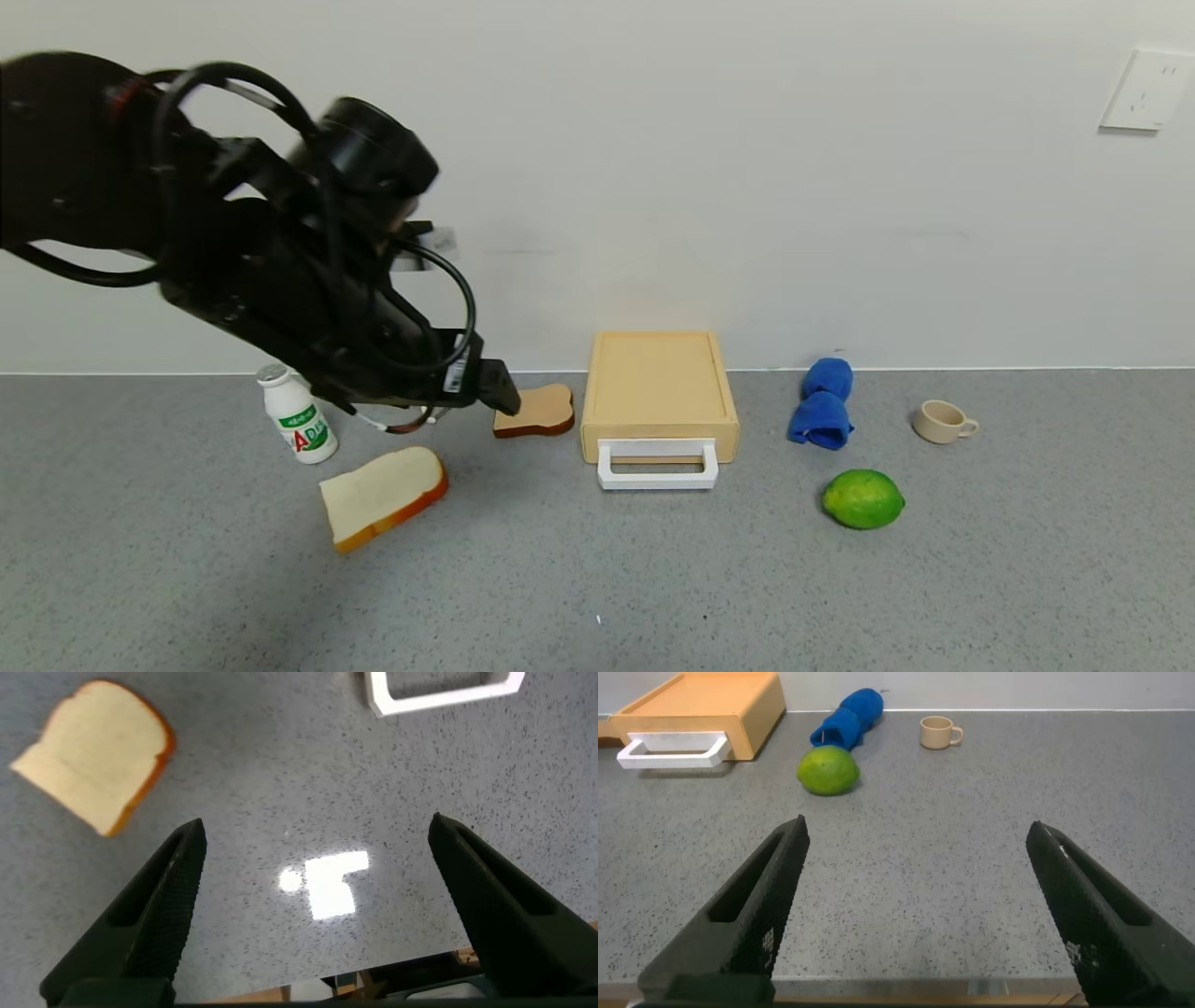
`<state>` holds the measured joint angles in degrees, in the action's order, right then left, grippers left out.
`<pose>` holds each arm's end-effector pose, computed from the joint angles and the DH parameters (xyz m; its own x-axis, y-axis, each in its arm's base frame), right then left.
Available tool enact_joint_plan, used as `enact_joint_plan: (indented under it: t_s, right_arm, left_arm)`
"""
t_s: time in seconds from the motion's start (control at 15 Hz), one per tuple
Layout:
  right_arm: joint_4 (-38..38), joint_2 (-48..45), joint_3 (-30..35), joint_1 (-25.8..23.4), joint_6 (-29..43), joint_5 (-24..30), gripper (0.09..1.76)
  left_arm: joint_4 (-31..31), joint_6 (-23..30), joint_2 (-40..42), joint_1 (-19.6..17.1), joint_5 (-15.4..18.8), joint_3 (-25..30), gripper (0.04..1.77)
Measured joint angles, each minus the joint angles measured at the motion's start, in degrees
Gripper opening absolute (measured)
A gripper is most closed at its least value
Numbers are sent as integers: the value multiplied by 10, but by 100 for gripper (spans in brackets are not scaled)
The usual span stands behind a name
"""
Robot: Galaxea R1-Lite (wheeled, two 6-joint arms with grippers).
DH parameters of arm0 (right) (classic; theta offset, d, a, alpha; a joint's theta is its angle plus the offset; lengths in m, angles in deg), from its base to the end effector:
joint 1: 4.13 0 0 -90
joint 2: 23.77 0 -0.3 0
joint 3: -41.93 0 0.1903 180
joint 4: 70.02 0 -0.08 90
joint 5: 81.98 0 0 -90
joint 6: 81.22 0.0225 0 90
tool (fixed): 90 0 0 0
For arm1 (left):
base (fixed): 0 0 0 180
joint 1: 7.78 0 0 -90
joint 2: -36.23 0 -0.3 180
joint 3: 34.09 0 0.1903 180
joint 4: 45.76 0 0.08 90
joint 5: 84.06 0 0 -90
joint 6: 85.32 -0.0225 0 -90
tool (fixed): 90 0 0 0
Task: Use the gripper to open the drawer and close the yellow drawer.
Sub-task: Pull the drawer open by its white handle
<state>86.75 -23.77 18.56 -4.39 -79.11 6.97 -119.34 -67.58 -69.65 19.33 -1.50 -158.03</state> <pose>-0.0228 -0.0003 0.0757 0.9997 -0.0229 0.0024 0.0228 0.9991 0.0369 0.2870 -0.1437 0.2632 0.5587 -0.1405 -0.8174 0.1447 0.9869 -0.0708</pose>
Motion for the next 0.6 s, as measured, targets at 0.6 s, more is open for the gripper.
enact_joint_plan:
  t_s: [0.6]
  right_arm:
    - [0,0,0,0,0,0,171]
  left_arm:
    - [-3,90,-169,47,-9,-102,172]
